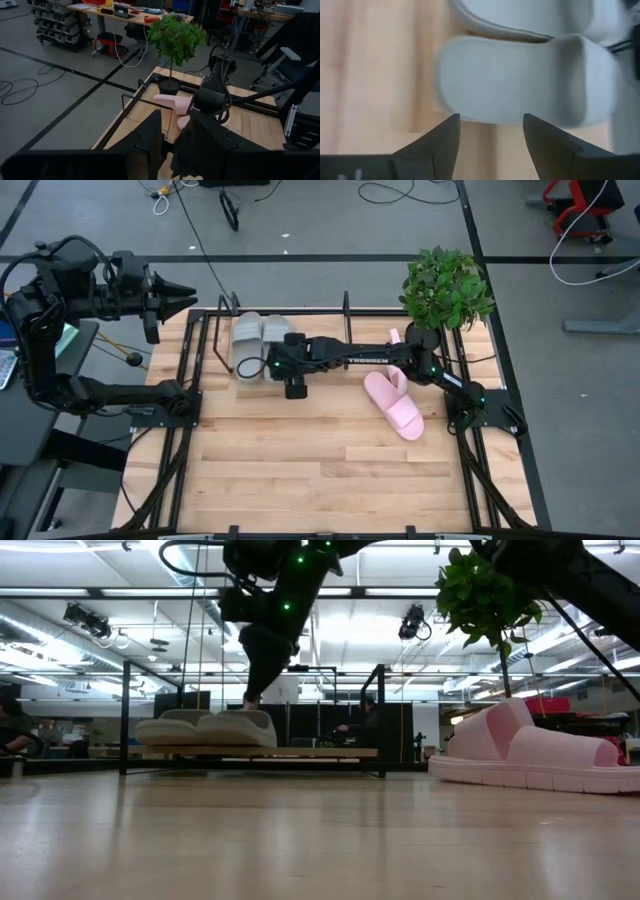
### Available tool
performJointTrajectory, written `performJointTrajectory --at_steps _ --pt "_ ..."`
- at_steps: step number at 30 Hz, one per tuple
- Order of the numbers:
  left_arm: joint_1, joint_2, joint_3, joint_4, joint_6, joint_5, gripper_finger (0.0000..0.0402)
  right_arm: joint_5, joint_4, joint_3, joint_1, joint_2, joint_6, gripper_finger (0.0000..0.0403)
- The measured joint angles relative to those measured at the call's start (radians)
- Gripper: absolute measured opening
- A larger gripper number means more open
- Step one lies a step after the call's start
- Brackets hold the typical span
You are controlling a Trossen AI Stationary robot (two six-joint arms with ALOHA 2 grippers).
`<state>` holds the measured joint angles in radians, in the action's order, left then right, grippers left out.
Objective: Pick and place slides into the shelf
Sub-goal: Put the gray slipper on the shelf
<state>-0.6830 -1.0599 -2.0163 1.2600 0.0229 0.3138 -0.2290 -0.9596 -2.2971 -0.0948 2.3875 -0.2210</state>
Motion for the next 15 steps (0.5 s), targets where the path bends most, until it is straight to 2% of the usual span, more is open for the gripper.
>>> performJointTrajectory --at_steps 4,12,15 --pt "0.0 0.001 0.0 0.002 0.0 0.0 0.0107 0.134 -0.003 0.0 0.02 -0.001 0.038 0.0219" --pt "0.0 0.0 0.0 0.002 -0.003 0.0 0.0107 0.231 0.007 0.0 0.062 0.001 0.011 0.0189" --pt "0.0 0.0 0.0 0.002 -0.003 0.0 0.0107 0.238 0.014 0.002 0.057 0.009 0.01 0.0172"
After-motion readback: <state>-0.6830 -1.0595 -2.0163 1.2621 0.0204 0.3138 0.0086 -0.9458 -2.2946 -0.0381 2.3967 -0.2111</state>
